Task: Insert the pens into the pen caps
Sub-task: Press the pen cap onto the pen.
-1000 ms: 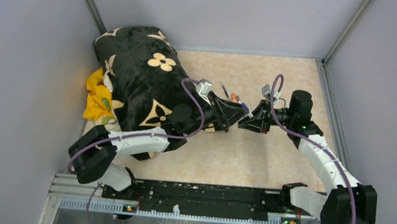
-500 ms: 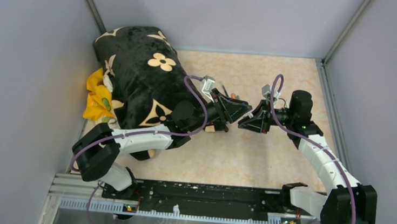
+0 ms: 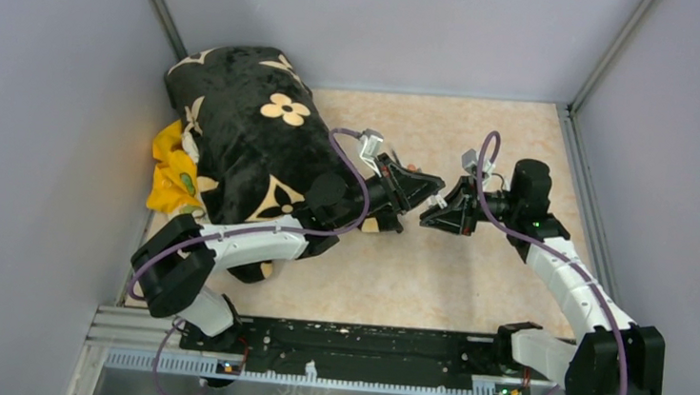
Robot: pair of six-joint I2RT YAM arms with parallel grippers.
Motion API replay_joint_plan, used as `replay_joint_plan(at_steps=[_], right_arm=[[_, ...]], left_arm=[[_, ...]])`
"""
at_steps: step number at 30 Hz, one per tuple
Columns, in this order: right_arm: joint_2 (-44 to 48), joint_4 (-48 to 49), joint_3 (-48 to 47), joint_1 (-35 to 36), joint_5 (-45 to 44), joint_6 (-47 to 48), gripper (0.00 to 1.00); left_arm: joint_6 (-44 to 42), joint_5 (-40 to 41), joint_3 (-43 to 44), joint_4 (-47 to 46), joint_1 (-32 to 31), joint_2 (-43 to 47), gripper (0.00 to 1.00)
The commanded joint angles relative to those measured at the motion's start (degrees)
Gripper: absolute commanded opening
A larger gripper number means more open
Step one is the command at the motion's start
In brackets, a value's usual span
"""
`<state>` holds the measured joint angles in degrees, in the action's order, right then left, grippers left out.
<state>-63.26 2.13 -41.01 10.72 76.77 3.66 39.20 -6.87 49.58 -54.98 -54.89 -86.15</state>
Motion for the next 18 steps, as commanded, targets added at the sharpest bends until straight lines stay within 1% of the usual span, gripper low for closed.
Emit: replay_joint_plan(at_steps=[1,4,6,8,10,14,15,18], right_arm=[[-0.02,0.73,-2.73,0.26,-0.25,1.71,0.00],[0.01,-0.05,-3.21,0.24,-3.23,2.05,0.00],[0.23,-1.66,-3.95,0.27,-7.13,2.80,0.00],[0.25,-5.36,-5.35,0.26,-11.37,5.44,0.00],[0.33,-6.91,-6.34,0.31,-14.11,6.90,0.00],[0.42,-10.75,-7.90,2.11,-19.95,11.15,0.00],[0.41,-11.35,-8.20,2.52,-21.45,11.86,0.00],[0.21,-12.65,-9.08,3.96,-26.14,13.74,0.00]], left_arm=[[1.89,-4.17,1.02,0.42,-0.13,-1.51,0.00],[4.72,-4.03,-0.76,-1.41,-0.50,-2.18,0.00],[5.76,-2.47,-1.19,-1.01,-1.21,-2.44,0.00],[5.62,0.39,-0.35,3.54,-2.64,-2.09,0.00],[5.45,3.21,0.75,8.64,-3.98,-1.84,0.00],[6.89,6.32,1.90,13.98,-5.56,-2.47,0.00],[7.31,8.49,2.18,15.13,-6.06,-2.68,0.00],[8.44,11.69,2.97,17.54,-7.52,-3.52,0.00]])
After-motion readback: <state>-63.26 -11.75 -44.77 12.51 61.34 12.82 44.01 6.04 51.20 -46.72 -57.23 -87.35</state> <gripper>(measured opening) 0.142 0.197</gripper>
